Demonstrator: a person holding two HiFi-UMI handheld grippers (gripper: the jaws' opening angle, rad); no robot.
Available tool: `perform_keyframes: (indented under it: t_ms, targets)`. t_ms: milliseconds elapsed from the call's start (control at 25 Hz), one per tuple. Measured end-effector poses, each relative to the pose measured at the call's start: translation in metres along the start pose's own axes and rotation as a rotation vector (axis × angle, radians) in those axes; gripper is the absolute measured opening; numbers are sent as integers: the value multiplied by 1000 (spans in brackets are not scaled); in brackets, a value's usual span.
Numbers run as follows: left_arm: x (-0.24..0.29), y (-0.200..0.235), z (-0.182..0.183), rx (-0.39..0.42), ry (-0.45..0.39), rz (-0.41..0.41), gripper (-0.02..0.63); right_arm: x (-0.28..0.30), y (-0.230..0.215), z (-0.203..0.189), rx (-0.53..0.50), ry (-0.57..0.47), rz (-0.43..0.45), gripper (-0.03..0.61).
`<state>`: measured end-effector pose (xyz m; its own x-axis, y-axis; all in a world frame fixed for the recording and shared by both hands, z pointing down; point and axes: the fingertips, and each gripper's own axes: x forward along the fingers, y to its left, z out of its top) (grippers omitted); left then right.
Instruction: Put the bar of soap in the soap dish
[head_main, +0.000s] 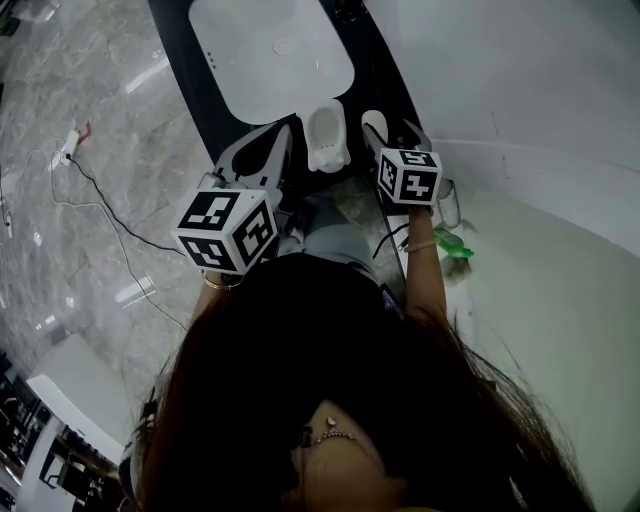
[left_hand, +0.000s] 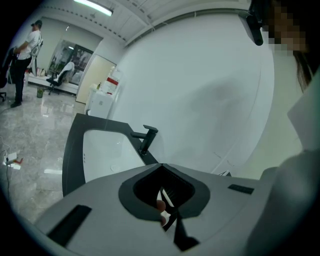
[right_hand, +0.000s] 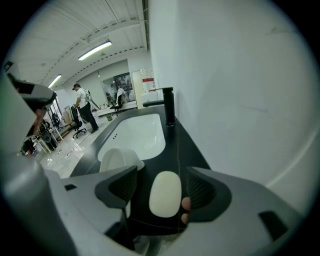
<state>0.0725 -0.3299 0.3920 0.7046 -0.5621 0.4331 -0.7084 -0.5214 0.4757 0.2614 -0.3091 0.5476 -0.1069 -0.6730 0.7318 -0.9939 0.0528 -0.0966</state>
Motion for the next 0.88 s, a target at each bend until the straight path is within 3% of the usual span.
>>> perform_keyframes:
  t_ms: [600,880]
  targets:
    - [8,6,-19,-14,74,34,-5,50,-11,-52,59,201,52,316]
    - [8,8,-25,-33,102,45,-5,56,-11,-54,24,242,-9,316]
